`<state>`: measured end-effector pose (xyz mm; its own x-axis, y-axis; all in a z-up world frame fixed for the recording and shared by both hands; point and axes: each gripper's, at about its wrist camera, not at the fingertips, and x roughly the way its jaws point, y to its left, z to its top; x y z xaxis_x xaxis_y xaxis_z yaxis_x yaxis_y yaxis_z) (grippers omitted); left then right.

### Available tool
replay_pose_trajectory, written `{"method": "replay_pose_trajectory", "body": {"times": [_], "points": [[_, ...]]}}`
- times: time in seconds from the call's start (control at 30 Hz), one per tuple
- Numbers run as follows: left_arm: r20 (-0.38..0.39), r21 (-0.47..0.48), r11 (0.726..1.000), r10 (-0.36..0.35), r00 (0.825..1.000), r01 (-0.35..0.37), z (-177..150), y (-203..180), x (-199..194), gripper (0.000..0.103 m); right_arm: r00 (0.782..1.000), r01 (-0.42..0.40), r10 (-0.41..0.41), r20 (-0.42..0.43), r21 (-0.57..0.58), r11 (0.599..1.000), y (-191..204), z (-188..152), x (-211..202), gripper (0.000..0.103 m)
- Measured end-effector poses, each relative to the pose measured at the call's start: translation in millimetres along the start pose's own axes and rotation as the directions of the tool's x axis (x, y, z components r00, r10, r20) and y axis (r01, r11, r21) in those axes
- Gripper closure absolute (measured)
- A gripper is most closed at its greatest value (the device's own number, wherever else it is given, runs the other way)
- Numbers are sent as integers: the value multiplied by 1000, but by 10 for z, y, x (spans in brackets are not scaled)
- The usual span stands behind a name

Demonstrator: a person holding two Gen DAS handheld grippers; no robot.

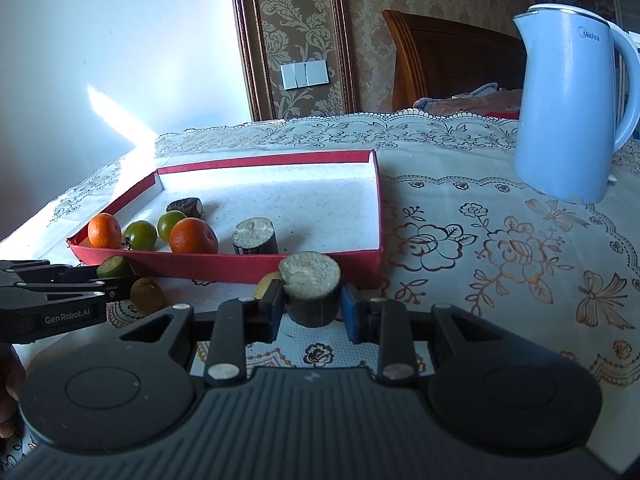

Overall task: Organize fruits
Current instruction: 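Lift the cylindrical slice with the right tool while the left tool approaches the green cucumber piece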

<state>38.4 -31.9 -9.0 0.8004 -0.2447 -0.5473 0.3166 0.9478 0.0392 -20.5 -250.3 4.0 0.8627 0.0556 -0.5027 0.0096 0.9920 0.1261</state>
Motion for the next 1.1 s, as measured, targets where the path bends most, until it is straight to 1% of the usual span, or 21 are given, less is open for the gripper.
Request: {"method": "replay_pose_trajectory", "body": {"times": [0.13,0.23,0.43,0.6,0.87,0.97,1.1], "points": [[39,4,1000,25,999,-25,-1,-15,-81,69,1000,-10,10,20,-10,1000,93,44,-25,74],[53,5,999,36,998,-36,10,-24,-107,69,999,-7,7,31,-20,1000,162,88,-26,74],[77,-25,999,35,996,-33,92,-13,-146,69,998,6,-4,68,-28,1000,217,160,-43,75],[127,-16,999,51,991,-49,186,-64,-181,69,999,7,-5,51,-28,1000,200,184,7,77],[119,-17,999,44,992,-42,172,-79,-168,69,999,0,2,39,-40,999,168,119,-38,77],[122,-6,999,37,992,-37,129,-87,-202,69,999,8,-6,32,-57,998,181,76,-60,76],[114,-11,1000,26,993,-25,25,-4,-263,69,1000,10,-9,8,-46,999,126,5,-23,74]]}}
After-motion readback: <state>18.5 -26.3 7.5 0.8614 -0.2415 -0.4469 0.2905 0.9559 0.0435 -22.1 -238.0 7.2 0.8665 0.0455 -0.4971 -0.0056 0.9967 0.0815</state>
